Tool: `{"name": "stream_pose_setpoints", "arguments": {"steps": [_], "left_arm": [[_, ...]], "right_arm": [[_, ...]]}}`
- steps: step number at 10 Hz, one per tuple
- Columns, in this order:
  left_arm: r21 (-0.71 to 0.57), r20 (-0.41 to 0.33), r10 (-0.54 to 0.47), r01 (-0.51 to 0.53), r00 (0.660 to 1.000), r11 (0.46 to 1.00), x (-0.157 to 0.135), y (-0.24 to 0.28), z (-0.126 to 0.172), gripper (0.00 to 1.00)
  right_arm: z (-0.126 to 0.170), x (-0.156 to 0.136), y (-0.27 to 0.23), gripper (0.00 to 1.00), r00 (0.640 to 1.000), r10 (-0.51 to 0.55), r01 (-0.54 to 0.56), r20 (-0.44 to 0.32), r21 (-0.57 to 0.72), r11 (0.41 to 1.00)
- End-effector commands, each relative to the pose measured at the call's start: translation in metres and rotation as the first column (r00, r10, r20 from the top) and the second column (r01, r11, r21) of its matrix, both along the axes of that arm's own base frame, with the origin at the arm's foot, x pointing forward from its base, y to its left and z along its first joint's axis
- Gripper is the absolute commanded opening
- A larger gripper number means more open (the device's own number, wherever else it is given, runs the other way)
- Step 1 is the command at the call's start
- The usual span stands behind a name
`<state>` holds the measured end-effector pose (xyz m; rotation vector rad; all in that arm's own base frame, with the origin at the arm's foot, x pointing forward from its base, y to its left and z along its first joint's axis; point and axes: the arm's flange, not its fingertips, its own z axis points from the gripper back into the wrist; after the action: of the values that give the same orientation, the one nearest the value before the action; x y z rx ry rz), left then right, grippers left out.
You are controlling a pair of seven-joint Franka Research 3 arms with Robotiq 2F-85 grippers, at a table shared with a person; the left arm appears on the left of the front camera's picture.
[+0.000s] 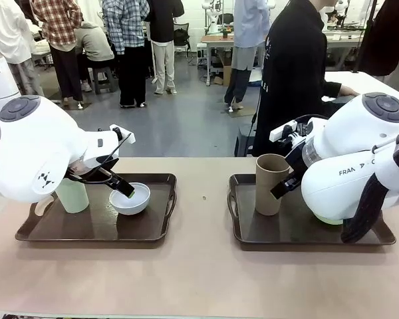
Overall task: Set up a tray with a mat and arrange the tableware.
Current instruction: Pick up the Picnic Bowl and Reusable plastic cup from the Handle tray in front of the human's position and hold them in the air.
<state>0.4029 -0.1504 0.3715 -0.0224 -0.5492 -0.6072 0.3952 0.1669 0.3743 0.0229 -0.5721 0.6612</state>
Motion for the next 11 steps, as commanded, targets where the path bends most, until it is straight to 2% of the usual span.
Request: {"name": "stream_pose_setpoints", "arguments": {"steps": [1, 9, 10, 11], "left_arm": [[0.0, 0.0, 0.0, 0.0, 1.0, 1.0, 0.0, 0.0, 0.0, 1.0], [0.0, 0.0, 0.0, 0.0, 1.0, 1.0, 0.0, 0.0, 0.0, 1.0], [0.0, 0.0, 0.0, 0.0, 1.0, 1.0, 0.0, 0.0, 0.0, 1.0], [0.052, -0.009, -0.058, 0.058, 0.998, 0.997, -0.031, -0.005, 0.024, 1.0]], "right_arm": [[0.0, 0.0, 0.0, 1.0, 1.0, 0.0, 0.0, 0.0, 0.0, 1.0], [0.0, 0.0, 0.0, 1.0, 1.0, 0.0, 0.0, 0.0, 0.0, 1.0], [0.003, -0.01, -0.003, 1.0, 0.986, -0.121, 0.119, -0.114, -0.026, 0.993], [0.018, -0.048, -0.011, 1.0, 0.973, -0.171, 0.167, -0.157, -0.042, 0.985]]}}
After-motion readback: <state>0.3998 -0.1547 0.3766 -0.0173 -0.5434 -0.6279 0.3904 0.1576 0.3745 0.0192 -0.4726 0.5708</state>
